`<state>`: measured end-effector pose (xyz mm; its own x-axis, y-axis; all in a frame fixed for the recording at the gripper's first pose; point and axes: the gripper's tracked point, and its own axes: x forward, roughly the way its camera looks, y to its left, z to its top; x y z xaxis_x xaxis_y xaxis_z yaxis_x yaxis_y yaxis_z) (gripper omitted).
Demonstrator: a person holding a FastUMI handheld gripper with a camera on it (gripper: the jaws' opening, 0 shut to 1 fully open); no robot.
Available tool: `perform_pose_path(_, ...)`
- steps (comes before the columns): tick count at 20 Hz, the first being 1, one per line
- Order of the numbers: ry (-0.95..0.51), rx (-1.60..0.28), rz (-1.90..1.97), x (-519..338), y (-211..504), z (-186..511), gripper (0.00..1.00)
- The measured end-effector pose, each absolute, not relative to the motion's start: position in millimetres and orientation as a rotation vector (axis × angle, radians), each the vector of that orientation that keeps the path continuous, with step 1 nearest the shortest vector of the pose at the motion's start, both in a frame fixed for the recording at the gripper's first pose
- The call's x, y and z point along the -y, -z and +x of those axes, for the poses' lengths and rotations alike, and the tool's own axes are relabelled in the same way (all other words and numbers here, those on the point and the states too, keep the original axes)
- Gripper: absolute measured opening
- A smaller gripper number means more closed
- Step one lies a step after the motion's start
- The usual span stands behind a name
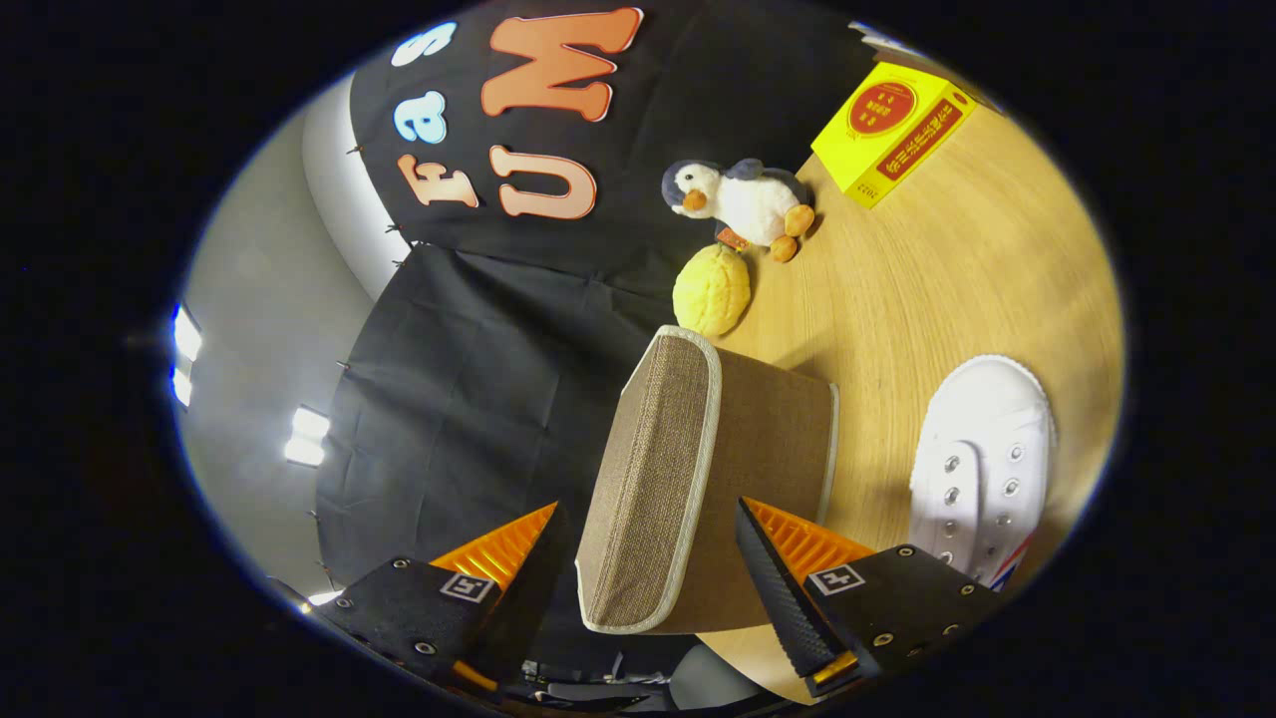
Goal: Open the storage box then place both shoes into the box .Put the left shoe in first, then the right shoe, with the right side of both shoes facing outward in a uniform manner.
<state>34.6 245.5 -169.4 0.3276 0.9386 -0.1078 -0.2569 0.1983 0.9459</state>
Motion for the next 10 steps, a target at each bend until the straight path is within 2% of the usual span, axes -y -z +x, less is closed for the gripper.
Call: perform_pose_path(10,-1.144,-0.976,1.123,-284,179,18,0.97)
